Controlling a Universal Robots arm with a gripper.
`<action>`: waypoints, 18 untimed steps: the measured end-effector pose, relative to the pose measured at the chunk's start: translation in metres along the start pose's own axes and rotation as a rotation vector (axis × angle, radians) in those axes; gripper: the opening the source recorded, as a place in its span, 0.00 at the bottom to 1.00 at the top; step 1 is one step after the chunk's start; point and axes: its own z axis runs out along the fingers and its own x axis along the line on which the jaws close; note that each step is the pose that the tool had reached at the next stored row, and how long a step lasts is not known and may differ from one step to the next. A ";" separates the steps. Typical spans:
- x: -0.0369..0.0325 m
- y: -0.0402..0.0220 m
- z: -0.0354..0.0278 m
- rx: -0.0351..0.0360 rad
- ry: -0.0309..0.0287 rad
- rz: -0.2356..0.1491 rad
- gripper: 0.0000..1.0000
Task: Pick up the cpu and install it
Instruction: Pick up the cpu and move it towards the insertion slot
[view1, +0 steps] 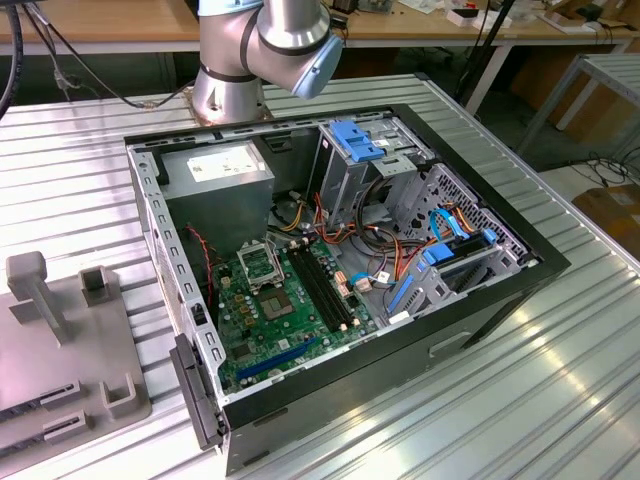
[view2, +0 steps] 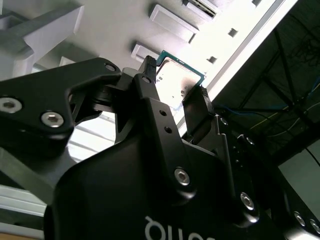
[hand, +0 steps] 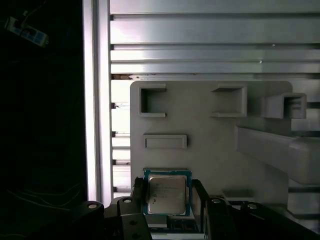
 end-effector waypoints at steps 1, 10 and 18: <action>-0.0001 0.0000 -0.0007 0.0000 0.0003 0.000 0.47; -0.0001 -0.0001 -0.0057 0.0000 0.0019 0.000 0.47; 0.0000 -0.0002 -0.0087 -0.0001 0.0019 0.000 0.47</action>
